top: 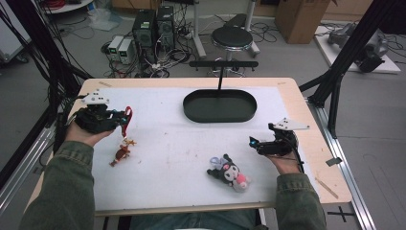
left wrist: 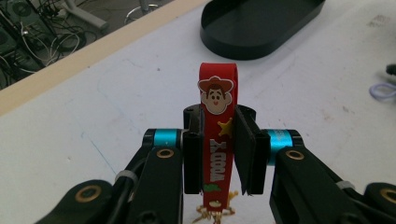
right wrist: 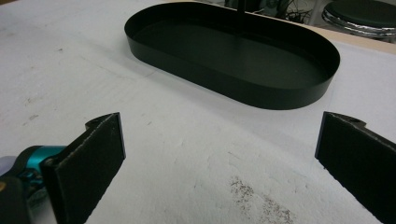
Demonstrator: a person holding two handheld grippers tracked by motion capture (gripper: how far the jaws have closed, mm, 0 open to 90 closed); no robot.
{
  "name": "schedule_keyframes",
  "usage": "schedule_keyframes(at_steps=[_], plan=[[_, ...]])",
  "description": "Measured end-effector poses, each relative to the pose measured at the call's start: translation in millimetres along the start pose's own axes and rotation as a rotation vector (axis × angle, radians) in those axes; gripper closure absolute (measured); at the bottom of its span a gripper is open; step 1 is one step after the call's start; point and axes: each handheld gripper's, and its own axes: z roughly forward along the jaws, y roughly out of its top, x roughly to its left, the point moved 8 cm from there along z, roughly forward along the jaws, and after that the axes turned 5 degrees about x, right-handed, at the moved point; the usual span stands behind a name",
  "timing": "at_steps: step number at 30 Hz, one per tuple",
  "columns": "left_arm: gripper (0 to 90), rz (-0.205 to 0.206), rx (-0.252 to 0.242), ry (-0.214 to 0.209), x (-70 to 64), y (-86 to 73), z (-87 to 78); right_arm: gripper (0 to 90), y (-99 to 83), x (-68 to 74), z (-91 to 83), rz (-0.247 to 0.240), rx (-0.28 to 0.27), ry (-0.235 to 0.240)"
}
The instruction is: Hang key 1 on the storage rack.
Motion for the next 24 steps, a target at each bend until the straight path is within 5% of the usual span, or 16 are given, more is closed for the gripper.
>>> schedule_keyframes(at_steps=[13, 24], plan=[[74.5, 0.039, 0.001, 0.035, -0.6, 51.5, -10.4, 0.4, 0.6, 0.0, -0.2, 0.005, -0.006, 0.008], [74.4, 0.081, -0.019, -0.004, -12.8, 92.4, -1.4, 0.4, 1.7, 1.2, -2.4, 0.032, -0.018, 0.031]])
